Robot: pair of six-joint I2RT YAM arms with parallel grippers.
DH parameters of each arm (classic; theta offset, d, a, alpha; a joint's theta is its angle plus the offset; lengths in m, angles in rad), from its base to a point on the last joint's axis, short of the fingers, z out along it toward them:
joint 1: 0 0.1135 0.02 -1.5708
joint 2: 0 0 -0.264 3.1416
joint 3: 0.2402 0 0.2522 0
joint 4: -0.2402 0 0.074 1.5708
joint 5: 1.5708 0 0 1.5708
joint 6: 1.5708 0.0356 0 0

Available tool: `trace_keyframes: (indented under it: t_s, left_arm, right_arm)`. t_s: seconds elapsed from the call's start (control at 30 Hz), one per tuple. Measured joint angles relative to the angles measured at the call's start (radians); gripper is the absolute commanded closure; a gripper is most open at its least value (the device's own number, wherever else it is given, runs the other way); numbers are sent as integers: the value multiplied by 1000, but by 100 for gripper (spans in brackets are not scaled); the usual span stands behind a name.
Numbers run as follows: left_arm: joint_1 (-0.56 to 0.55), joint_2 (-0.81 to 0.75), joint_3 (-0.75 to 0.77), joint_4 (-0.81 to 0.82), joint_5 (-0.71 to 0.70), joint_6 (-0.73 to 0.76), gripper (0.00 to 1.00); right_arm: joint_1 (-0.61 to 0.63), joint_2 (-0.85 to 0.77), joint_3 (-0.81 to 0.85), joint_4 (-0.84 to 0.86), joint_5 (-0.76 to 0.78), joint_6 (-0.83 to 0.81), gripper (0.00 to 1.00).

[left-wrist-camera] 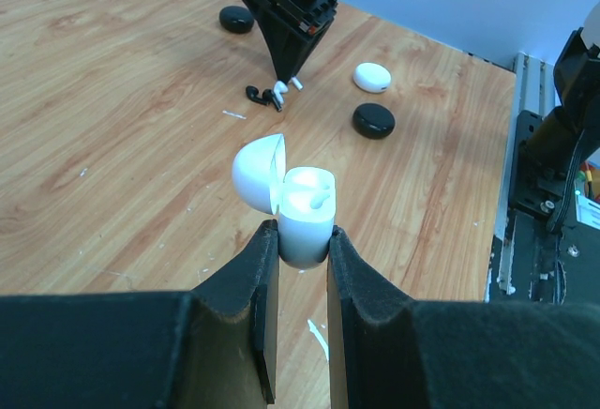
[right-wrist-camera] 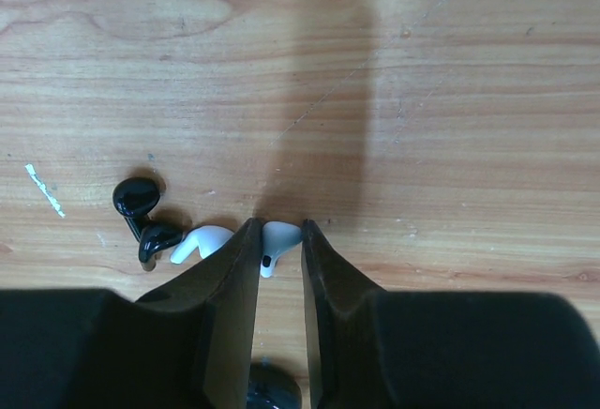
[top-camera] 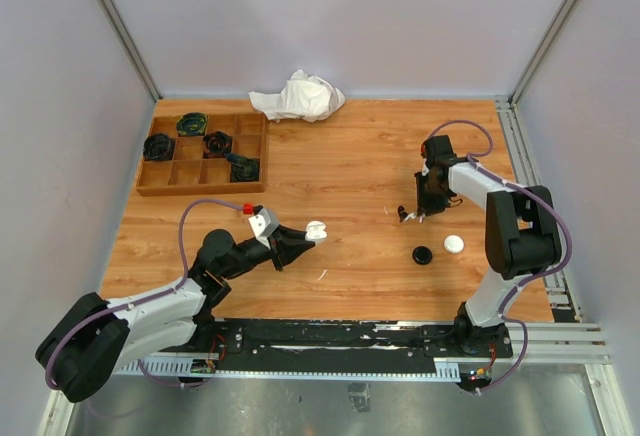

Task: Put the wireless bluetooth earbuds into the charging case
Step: Pick up the earbud from the center of the board.

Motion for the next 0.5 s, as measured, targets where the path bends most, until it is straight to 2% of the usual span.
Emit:
trace_keyframes:
  t_s: [0.23,0.5]
  left_arm:
    - [0,0,-1,48,3,-1,100]
    - [0,-22,-2,113,-11,0,99]
  right_arm:
    - [27,-55,-26,-3,13,-3,78]
    - [167,-318,-95,58,49,-2,78]
